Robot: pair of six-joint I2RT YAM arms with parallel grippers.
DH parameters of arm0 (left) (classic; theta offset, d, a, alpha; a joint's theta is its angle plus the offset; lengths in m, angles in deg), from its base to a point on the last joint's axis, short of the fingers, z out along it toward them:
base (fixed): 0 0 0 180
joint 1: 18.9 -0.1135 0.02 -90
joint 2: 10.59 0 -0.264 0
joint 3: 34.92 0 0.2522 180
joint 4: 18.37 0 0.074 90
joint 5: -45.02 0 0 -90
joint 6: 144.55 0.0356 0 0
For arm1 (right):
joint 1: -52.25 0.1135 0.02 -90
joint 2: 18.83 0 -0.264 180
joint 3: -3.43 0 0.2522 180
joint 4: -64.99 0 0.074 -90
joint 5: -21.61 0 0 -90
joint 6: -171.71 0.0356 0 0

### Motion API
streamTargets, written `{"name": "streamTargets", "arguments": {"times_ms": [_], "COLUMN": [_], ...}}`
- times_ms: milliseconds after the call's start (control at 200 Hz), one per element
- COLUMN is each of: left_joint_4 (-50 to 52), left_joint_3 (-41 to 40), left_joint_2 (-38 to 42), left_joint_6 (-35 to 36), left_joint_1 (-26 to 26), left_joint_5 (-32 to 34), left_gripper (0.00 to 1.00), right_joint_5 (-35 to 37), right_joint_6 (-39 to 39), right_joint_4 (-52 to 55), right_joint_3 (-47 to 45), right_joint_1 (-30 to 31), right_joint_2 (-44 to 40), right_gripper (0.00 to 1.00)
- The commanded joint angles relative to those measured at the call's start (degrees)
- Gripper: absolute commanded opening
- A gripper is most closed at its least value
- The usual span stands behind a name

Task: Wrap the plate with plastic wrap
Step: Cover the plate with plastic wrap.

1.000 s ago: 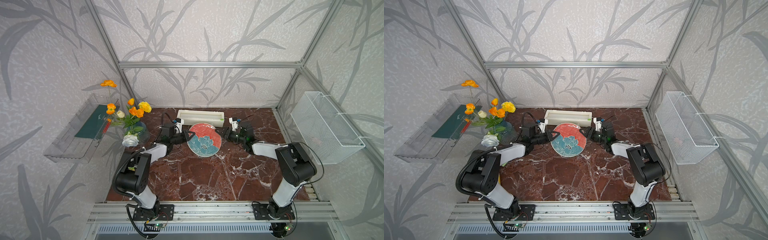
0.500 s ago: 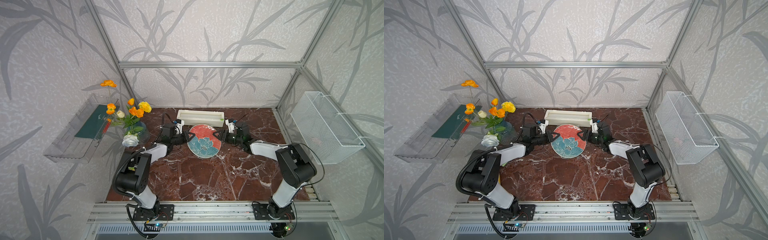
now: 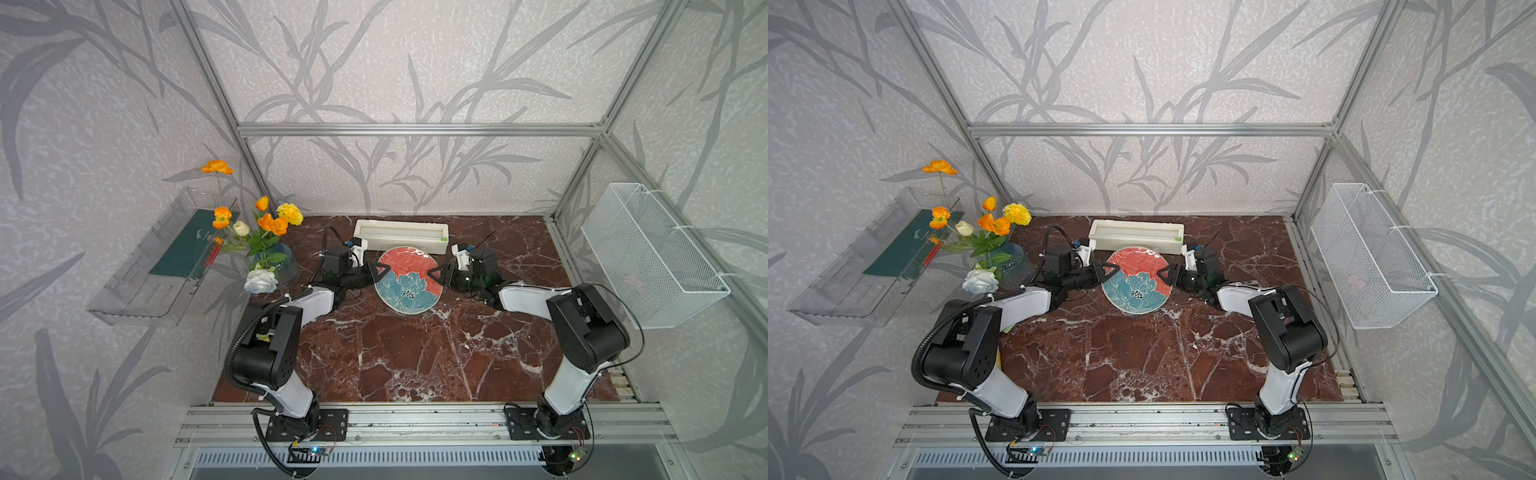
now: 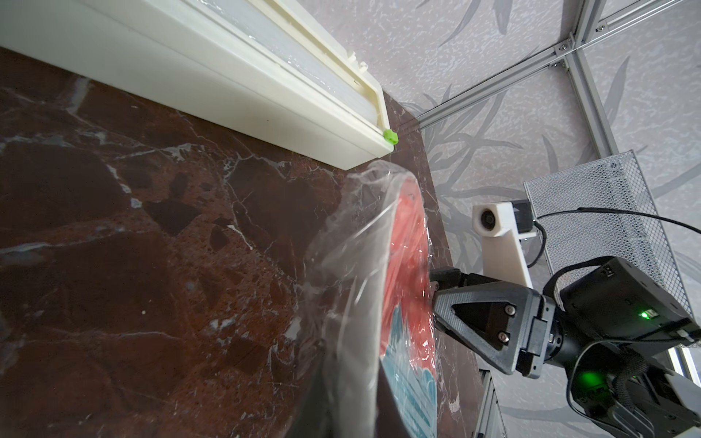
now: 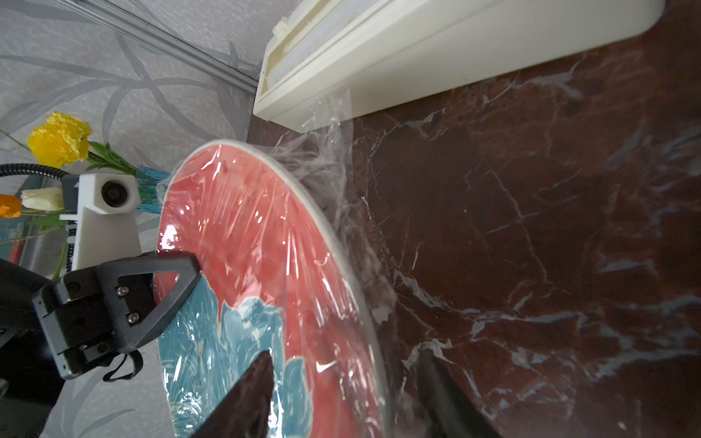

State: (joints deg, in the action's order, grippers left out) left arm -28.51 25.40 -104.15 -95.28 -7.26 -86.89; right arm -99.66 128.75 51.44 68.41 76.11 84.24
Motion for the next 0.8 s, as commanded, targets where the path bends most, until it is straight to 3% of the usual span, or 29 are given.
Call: {"name": "streamTargets", "arguments": {"times_ms": [0, 170, 305, 540, 575, 600, 620, 630, 795], "left_joint_4": [-10.07, -13.9, -13.7, -0.14, 3.38, 6.3, 9.06, 10.59, 26.44], "left_joint_3": [2.22, 1.21, 0.28, 1.02, 1.2, 1.34, 1.57, 1.7, 2.3], "left_joint_2": [3.02, 1.2, 1.64, 5.38, 6.37, 7.06, 7.83, 8.21, 13.57], "left_joint_6": [-4.6, -8.32, -8.2, -1.29, 0.36, 1.74, 2.93, 3.6, 7.91], "left_joint_1": [0.15, 0.14, 0.18, -0.89, -1.09, -1.18, -1.18, -1.18, -1.09], "left_joint_5": [-3.74, -4.03, -3.88, 0.17, 2.46, 5.02, 7.63, 8.93, 30.62], "left_gripper": [0.0, 0.03, 0.12, 0.38, 0.55, 0.72, 0.93, 0.98, 0.99], "right_joint_5": [-4.29, -6.69, -6.52, -6.07, -5.96, -5.91, -5.91, -5.91, -4.88], "right_joint_6": [7.95, 19.89, 24.96, 20.49, 19.43, 18.7, 18.12, 17.91, 14.04], "right_joint_4": [-12.47, -31.21, -41.32, -36.25, -34.85, -34.1, -33.54, -33.25, -29.71], "right_joint_3": [-0.43, -0.32, -1.2, -2.66, -2.96, -3.16, -3.34, -3.39, -4.88], "right_joint_1": [1.14, 2.96, 3.3, 3.1, 2.97, 2.85, 2.8, 2.76, 2.54], "right_joint_2": [2.18, 8.35, 12.55, 10.21, 9.62, 9.34, 9.2, 9.18, 9.79], "right_gripper": [0.54, 0.42, 0.3, 0.11, 0.1, 0.1, 0.1, 0.1, 0.1]}}
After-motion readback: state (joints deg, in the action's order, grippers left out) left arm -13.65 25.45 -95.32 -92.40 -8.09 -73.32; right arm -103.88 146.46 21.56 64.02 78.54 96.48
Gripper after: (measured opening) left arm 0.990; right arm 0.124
